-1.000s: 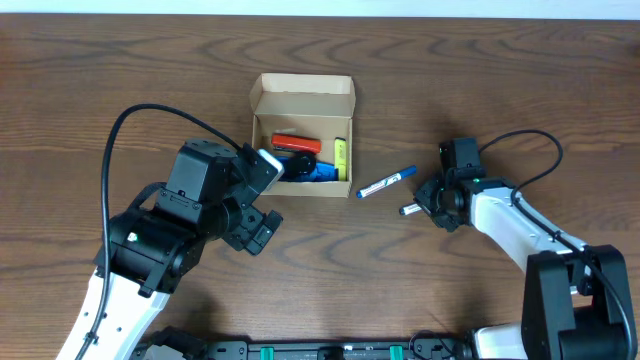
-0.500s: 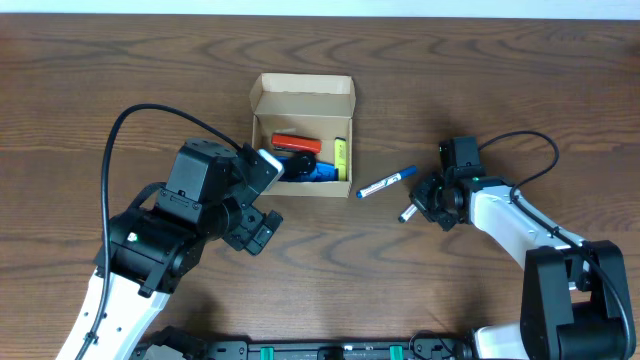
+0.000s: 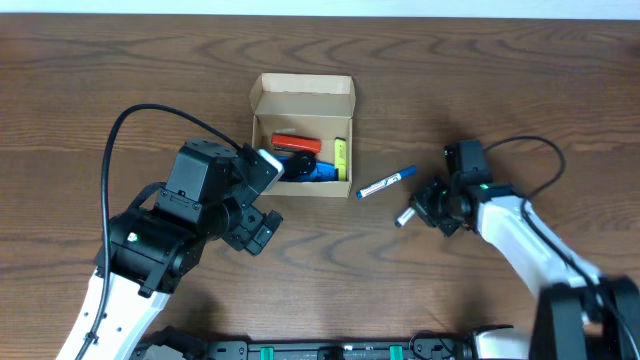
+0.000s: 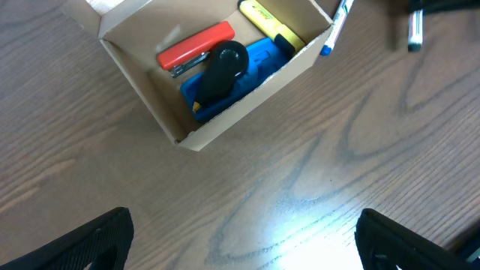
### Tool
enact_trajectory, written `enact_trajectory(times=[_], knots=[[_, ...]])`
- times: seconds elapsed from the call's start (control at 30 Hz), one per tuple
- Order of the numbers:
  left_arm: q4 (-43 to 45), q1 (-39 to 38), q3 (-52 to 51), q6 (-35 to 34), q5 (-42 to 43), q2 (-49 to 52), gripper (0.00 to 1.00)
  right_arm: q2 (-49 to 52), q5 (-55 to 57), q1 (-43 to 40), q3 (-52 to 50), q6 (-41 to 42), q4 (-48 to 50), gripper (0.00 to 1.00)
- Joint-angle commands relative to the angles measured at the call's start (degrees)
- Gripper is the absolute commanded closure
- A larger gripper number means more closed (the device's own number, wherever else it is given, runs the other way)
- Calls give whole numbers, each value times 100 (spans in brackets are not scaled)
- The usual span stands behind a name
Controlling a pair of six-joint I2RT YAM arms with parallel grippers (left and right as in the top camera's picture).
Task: Pack container
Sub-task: 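Lift the white marker upright with the right gripper, then carry the white marker over the box and lower it inside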
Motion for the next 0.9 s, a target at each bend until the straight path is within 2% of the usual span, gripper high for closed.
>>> enact_trajectory(times=[0.0, 0.17, 0.33, 0.53, 0.87], knots=[[-22, 22, 107, -22, 17, -39, 5, -811, -96, 109, 15, -581, 275, 99], [-22, 22, 107, -22, 17, -39, 5, -1661, -90, 413, 83, -1495, 887, 99], [-22, 22, 107, -22, 15, -39, 5, -1853, -131, 662, 227, -1967, 1445, 99], [-22, 22, 107, -22, 17, -39, 5, -1464, -367, 876, 732, -2785, 1401, 99], [-22, 22, 107, -22, 17, -39, 5, -57, -800, 1198, 2238, -4282, 483, 99]])
